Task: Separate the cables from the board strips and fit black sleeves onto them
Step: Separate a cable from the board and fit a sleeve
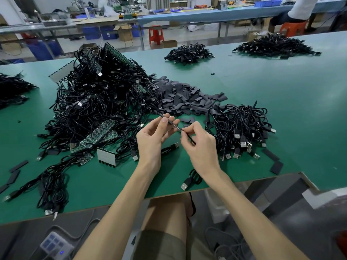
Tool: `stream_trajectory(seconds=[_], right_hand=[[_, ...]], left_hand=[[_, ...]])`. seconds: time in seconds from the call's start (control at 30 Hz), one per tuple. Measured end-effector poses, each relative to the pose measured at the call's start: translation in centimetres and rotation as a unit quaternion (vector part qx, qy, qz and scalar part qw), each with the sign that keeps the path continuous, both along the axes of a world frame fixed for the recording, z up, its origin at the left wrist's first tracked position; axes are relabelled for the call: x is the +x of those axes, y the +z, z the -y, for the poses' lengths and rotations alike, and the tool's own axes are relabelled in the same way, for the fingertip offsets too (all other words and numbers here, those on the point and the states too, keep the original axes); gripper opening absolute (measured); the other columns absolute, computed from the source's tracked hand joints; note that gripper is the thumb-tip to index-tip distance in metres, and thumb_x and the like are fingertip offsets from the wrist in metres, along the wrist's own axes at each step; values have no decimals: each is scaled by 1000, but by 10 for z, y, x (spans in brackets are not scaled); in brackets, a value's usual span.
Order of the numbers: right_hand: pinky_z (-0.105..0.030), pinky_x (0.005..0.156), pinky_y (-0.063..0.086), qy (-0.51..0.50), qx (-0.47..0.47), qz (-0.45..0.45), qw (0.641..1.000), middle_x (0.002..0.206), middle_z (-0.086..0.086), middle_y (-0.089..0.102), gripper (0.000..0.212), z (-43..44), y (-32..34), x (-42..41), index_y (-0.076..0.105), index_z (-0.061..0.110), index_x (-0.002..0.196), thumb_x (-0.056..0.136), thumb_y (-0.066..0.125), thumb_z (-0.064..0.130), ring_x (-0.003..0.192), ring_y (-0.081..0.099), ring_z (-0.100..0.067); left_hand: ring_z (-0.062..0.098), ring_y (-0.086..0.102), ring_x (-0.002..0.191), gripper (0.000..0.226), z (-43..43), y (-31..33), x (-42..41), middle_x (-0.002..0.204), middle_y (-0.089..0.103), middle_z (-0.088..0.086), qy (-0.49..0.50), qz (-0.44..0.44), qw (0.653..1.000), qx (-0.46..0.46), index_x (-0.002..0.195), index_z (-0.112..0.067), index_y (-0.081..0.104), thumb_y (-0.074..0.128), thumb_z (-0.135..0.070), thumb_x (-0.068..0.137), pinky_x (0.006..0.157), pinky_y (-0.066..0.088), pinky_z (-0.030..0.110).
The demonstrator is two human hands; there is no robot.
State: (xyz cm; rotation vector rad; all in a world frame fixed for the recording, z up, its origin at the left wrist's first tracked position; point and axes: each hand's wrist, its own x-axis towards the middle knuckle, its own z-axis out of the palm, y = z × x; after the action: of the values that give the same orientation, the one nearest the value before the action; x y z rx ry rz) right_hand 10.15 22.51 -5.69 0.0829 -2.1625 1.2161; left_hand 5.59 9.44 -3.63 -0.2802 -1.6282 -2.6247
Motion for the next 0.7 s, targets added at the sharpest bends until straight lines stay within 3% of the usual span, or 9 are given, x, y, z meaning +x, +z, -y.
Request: stream_trajectory(seconds=[0.2,0.37,0.47,0.6,0.7], right_hand=[[-18,55,41,-2,-10,-2,1000,82,6,64,18,-1,1,0,54,23,88,98,66,13,61,52,-11],[-23,54,42,0,-7,-13,1000,81,8,64,17,-1,-2,0,54,24,88,97,67,15,60,53,-14],[-15,53,34,8,6,-3,1000,79,11,60,15,-1,-3,0,55,23,90,98,66,17,56,49,-8],[-20,53,39,4,-9,-2,1000,83,10,65,14,-3,-3,1,55,23,90,99,65,19,58,54,-9],[-14,49,30,14,-34,9,999,83,9,69,12,-4,-3,1,57,23,92,101,65,21,50,47,-7]], left_hand=[[40,70,110,27,0,0,0,115,73,23,-9,-5,1000,5,119,7,67,64,-12,100,89,59,38],[38,71,109,27,0,-2,-1,114,73,21,-13,-14,1000,-10,119,6,67,64,-14,101,88,59,38],[36,71,110,28,0,-3,-1,116,73,19,-18,-22,999,-17,121,5,66,63,-15,101,89,59,37],[36,72,108,28,0,-4,0,114,74,18,-28,-27,999,-25,120,5,66,62,-16,102,88,59,37],[38,72,106,29,-1,-1,3,112,74,19,-30,-35,999,-25,128,-2,63,62,-16,102,87,59,37]])
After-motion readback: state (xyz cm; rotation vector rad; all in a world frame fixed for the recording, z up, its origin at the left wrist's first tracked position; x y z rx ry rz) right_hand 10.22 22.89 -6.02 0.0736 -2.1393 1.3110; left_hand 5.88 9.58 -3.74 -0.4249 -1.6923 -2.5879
